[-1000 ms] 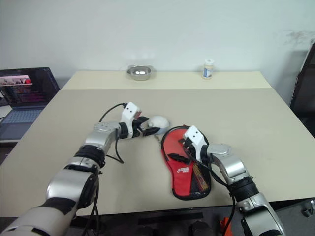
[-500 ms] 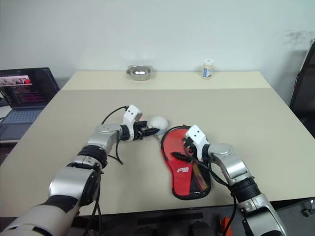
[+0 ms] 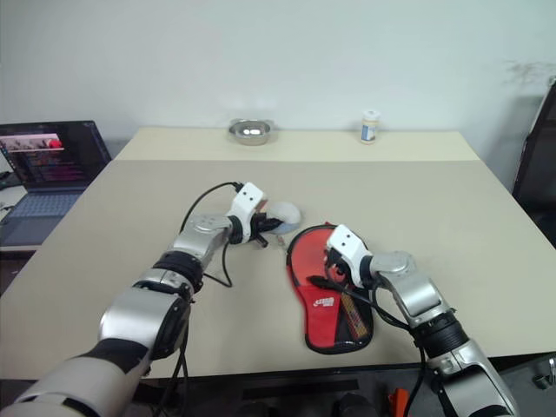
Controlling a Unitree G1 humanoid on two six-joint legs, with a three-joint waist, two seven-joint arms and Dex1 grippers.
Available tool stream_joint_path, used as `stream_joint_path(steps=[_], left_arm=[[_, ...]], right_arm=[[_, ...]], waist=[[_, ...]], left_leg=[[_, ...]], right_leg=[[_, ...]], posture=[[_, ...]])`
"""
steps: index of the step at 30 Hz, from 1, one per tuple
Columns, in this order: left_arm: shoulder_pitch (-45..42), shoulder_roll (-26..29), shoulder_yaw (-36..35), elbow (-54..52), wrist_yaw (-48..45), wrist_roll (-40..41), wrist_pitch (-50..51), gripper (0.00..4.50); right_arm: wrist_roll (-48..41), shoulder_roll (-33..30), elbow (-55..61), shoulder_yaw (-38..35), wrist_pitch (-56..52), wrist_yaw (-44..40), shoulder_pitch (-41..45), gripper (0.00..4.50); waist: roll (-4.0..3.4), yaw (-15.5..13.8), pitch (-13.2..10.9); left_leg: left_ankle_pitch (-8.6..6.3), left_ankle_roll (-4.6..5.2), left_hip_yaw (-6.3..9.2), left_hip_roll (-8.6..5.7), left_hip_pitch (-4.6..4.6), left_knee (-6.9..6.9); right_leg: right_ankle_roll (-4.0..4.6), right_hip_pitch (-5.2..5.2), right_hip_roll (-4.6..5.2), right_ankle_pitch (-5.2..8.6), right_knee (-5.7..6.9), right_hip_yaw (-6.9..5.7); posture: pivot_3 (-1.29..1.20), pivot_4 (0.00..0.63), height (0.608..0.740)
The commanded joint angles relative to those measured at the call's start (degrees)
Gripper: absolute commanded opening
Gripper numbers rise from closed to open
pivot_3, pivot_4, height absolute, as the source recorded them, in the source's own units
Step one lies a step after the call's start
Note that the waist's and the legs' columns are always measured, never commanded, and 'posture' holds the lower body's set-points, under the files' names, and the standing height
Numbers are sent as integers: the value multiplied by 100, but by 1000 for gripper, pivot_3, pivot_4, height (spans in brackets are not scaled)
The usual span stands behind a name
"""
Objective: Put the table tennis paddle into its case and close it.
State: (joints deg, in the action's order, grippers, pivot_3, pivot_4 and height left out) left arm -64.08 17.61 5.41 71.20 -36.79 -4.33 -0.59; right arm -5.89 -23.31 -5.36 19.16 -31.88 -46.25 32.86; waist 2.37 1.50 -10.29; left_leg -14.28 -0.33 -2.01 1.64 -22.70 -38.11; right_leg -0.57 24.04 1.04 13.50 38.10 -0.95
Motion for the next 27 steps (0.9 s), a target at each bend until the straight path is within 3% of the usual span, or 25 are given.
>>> stream_joint_path(steps=[1, 14, 20, 27], left_arm=[[-577, -165, 26, 220, 936, -293, -216, 528], [-1666, -1531, 348, 651, 2251, -1150, -714, 523], [-1709, -2306, 574, 677, 1969, -1467, -972, 523], [-1516, -2826, 761, 660, 1577, -1646, -1217, 523]], right_arm=[[301, 71, -548, 357, -382, 85, -193, 4500], [363, 200, -577, 533, -649, 247, -584, 4500], [328, 292, -303, 637, -842, 360, -780, 4500], [323, 440, -175, 659, -958, 471, -868, 4500]], waist=[[9, 2, 17], [16, 28, 50], [7, 24, 63], [-31, 33, 93]], left_leg=[[0, 0, 0, 1, 1, 0], [-1, -2, -6, 3, 81, 18], [-3, -2, -8, 0, 80, 22], [-3, -3, -7, 2, 84, 27]], right_leg=[[0, 0, 0, 0, 0, 0], [-3, -66, -1, 2, -12, 5], [-4, -71, 0, 3, -23, 5], [-5, -71, -2, 4, -26, 5]], posture=[[0, 150, 740], [0, 150, 740], [0, 150, 740], [0, 150, 740]])
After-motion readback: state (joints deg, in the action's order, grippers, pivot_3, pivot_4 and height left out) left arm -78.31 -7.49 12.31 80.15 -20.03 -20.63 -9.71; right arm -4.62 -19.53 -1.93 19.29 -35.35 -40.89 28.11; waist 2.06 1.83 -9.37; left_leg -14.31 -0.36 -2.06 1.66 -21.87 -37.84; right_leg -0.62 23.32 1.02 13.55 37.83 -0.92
